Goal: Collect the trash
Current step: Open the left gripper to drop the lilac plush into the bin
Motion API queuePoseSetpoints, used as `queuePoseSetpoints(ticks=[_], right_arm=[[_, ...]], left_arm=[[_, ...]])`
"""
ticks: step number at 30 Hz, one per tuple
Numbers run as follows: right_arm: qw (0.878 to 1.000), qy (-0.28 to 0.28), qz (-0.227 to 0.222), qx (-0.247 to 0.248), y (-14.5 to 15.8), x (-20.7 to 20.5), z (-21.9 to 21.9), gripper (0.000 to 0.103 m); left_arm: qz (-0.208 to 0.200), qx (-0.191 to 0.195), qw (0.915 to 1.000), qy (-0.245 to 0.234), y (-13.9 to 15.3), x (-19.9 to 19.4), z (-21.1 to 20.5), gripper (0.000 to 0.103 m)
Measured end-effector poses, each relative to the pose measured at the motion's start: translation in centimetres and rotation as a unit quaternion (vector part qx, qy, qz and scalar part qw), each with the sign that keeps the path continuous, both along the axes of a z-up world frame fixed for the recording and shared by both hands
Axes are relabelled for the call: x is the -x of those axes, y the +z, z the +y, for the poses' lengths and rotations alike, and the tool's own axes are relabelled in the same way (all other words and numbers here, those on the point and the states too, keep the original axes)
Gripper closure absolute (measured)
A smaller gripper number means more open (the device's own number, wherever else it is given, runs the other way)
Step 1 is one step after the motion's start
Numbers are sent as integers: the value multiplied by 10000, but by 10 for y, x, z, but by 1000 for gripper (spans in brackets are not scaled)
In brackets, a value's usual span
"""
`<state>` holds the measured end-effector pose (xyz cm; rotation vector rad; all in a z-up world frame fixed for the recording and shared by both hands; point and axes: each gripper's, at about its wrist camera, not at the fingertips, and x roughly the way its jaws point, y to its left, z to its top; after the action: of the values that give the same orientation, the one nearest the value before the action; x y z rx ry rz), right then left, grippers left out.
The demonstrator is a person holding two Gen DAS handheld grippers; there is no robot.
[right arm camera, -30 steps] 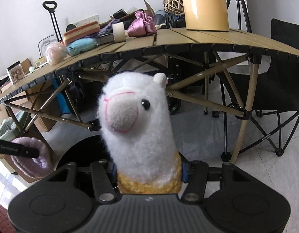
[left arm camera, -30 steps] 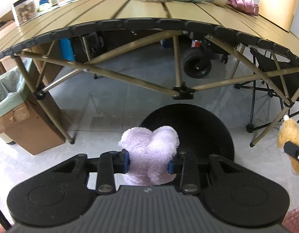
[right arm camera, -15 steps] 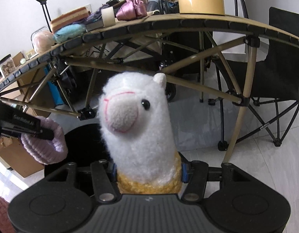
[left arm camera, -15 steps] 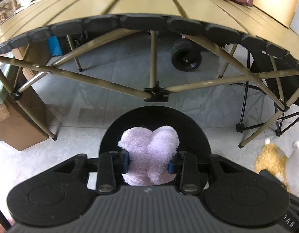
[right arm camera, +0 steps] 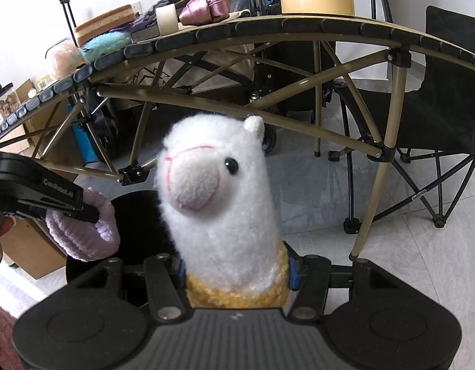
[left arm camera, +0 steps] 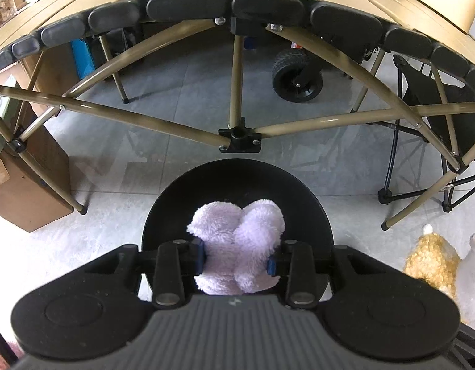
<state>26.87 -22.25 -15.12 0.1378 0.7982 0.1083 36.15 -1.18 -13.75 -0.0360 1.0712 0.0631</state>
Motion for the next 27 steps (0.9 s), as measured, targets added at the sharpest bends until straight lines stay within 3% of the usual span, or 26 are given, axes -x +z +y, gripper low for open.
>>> queuePoseSetpoints(ticks=[3, 5, 7, 27], right_arm=[[10000, 8, -4, -1, 0, 0, 0, 49], [10000, 8, -6, -3, 0, 0, 0, 49], [10000, 11, -9, 3, 0, 1, 1, 49], [9997, 229, -22, 65, 4, -1, 16, 49]], left_arm=[[-18, -51, 10000, -10, 0, 0, -2, 60], [-59, -69, 10000, -1, 3, 2, -2, 38], [-163, -143, 9997, 81, 7, 5, -2, 1], [-61, -133, 9991, 387, 9, 8, 23, 0]])
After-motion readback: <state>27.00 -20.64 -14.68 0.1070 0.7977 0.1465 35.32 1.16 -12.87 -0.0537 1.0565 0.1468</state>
